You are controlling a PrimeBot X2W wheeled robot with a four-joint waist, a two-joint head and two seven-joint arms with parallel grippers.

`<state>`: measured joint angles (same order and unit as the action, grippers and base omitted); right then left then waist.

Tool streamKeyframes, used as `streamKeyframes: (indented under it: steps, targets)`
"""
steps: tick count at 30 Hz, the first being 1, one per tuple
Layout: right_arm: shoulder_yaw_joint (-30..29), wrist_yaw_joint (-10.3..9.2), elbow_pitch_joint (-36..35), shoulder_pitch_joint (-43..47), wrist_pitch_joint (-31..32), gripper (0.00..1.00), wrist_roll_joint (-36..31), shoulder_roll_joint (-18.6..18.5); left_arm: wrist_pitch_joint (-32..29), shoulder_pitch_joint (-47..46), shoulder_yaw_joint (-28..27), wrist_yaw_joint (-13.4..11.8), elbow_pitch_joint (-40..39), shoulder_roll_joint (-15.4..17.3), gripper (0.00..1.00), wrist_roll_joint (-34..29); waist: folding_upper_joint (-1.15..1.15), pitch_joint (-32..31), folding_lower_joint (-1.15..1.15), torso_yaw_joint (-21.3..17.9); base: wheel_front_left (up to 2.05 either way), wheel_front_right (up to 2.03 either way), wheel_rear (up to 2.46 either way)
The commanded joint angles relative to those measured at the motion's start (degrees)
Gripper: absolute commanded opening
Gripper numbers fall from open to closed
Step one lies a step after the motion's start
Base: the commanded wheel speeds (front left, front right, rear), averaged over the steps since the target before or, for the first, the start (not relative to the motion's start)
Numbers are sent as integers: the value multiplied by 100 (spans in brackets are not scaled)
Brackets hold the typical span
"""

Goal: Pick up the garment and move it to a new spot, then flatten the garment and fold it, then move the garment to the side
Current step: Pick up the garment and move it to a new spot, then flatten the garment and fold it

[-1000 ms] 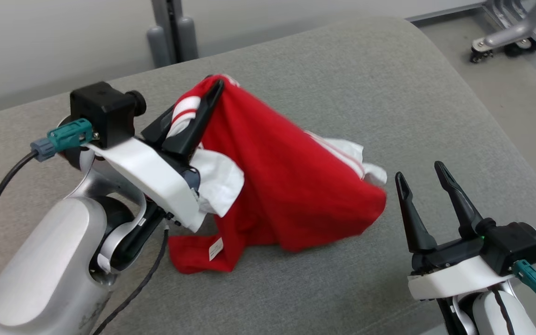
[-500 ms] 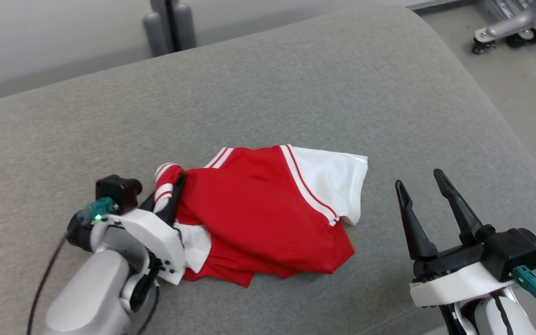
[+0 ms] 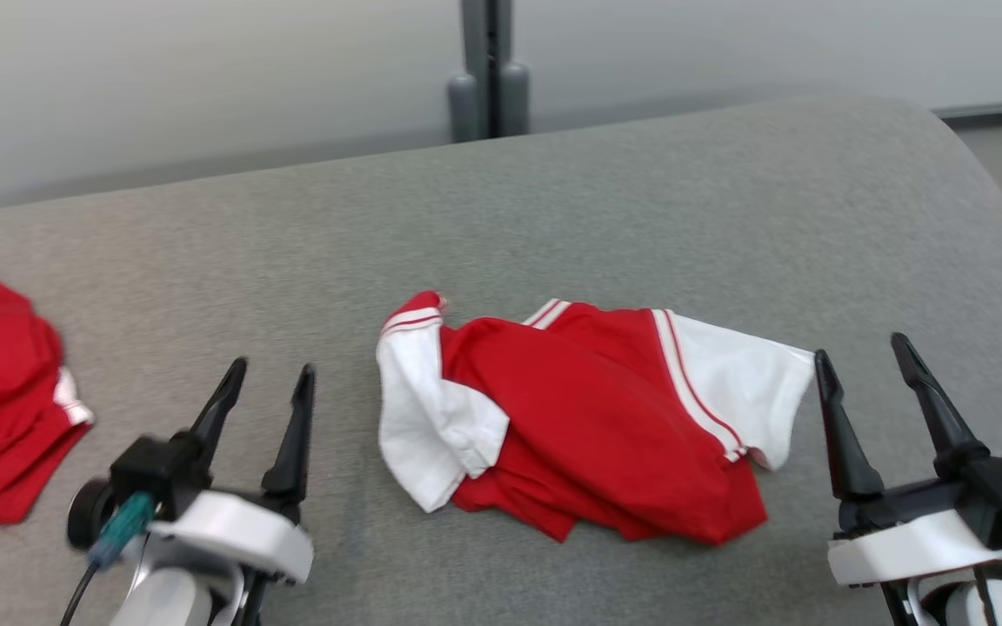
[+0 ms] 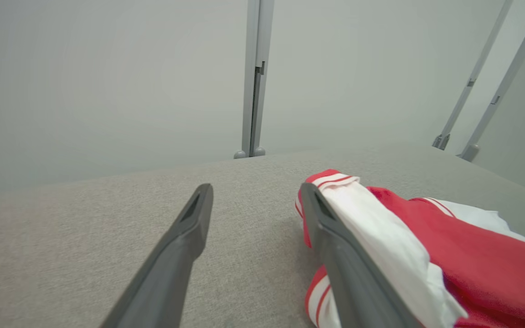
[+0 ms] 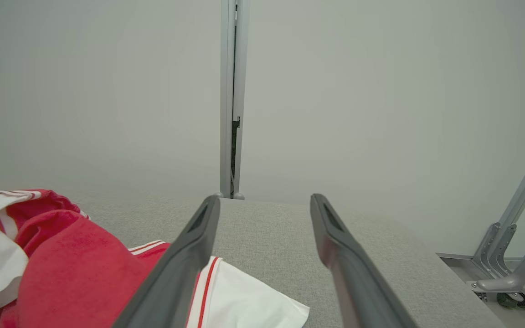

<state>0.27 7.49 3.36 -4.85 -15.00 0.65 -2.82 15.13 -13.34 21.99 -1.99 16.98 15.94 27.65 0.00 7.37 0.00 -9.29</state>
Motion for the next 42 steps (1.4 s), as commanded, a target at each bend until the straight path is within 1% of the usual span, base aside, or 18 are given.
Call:
streamKeyframes:
  steps: [1,3,4,7,8,11,12,16,19,24,35,37,39,42]
  targets:
    - [-49,1,-1,77,-28,100,-27,-47,-3,214,-129,-63,-75,-2,100,-60,0,-206,0,330,0,0,0]
    - [-154,1,16,167,-28,100,-60,-62,1,551,-480,-87,-367,-109,100,-210,0,-295,0,498,0,0,0]
    - [-225,1,25,249,-28,100,-65,-61,0,897,-823,-84,-574,-181,100,-388,0,-380,0,626,0,0,0]
    - [-288,1,38,358,-28,100,-80,-60,0,1236,-1145,-18,-694,-307,100,-515,0,-472,0,739,0,0,0]
    - [-326,2,66,474,-28,100,-73,-55,1,1506,-1448,84,-802,-427,100,-634,0,-585,0,821,0,0,0]
    - [-395,1,97,588,-28,100,-24,-49,0,1763,-1725,186,-906,-557,100,-754,0,-706,0,865,0,0,0]
    - [-483,1,104,701,-28,100,16,-41,0,1977,-1991,312,-1050,-677,100,-900,0,-780,0,883,0,0,0]
    - [-541,2,138,868,-28,100,51,-25,1,2234,-2408,557,-1198,-903,100,-1125,0,-868,0,870,0,0,0]
    - [-517,1,174,892,-28,100,51,-22,1,2320,-2615,682,-1232,-1030,100,-1262,0,-887,0,839,0,0,0]
    - [-461,1,220,807,-28,100,96,-18,1,2309,-2786,833,-1200,-1140,100,-1419,0,-876,0,790,0,0,0]
    - [-393,1,224,716,-28,100,130,-19,1,2153,-2846,941,-1202,-1233,100,-1564,0,-801,0,729,0,0,0]
    - [-385,1,217,686,-28,100,142,-18,1,2058,-2779,953,-1243,-1248,100,-1519,0,-763,0,715,0,0,0]
    - [-370,2,213,652,-28,100,147,-18,1,1918,-2596,951,-1271,-1263,100,-1493,0,-709,0,695,0,0,0]
    - [-297,1,200,557,-28,100,131,-18,1,1565,-2050,951,-1256,-1276,100,-1393,0,-566,0,643,0,0,0]
